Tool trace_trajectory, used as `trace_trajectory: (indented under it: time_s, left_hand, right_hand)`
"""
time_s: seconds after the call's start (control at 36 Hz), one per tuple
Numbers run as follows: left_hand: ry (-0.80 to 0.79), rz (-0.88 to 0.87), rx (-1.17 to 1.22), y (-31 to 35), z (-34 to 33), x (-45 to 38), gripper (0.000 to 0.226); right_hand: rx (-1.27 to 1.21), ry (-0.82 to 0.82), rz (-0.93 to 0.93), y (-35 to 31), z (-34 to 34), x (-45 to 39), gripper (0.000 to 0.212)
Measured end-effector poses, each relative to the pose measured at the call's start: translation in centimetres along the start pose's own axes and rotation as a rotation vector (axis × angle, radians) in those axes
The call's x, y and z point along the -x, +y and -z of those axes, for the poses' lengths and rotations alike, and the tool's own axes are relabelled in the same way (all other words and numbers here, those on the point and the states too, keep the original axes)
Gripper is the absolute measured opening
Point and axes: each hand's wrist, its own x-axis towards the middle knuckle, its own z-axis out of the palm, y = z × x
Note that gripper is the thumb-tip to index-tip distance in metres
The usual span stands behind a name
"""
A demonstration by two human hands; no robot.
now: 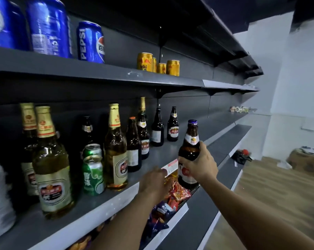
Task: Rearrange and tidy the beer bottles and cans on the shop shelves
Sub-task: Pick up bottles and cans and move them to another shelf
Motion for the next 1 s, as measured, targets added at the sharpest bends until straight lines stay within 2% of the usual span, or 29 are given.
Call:
trace_trajectory:
  time_s: [0.14, 0.25, 0.39, 0.47, 0.58, 0.67, 0.83, 1.0]
  left_hand:
    - [-0.004, 0.053, -0.009, 0.7, -1.9, -4.9, 0.042]
    - [0.055, 0.081, -0.005, 0.3, -2.8, -9.4, 0.041]
    - [0.091, 0.163, 0.194, -0.5, -4.5, -14.7, 0.08]
    - [0.086, 0.204, 0.275, -0.7, -5.3, -17.4, 0.091]
    - [0.135, 0.254, 0.379, -0.9, -6.5, -20.4, 0.087]
    - [0.122, 0.361, 0.436, -1.1, -7.3, -21.9, 0.079]
    - [0.135, 0.474, 0.348, -1.4, -7.8, -23.5, 0.058]
    - [0.185, 0.515, 0.33, -1.4, -9.0, -24.4, 0.065]
  right_hand:
    - [-0.087, -0.043, -0.003, 2.0, -2.0, -5.2, 0.063]
    - [-0.15, -0.066, 0.016, 2.8, -4.4, -9.0, 0.067]
    - [-0.152, -0.089, 0.066, 3.0, -7.3, -13.6, 0.069]
    - [-0.146, -0.131, 0.101, 2.6, -9.0, -16.2, 0.073]
    - [-0.161, -0.192, 0.108, 2.4, -11.5, -19.0, 0.072]
    - [-0.176, -0.232, 0.1, 2.8, -13.5, -20.1, 0.067]
    - [-0.201, -0.288, 0.147, 3.6, -15.7, -21.8, 0.067]
    - [-0.25, -0.377, 0.226, 4.2, -16.3, -23.2, 0.078]
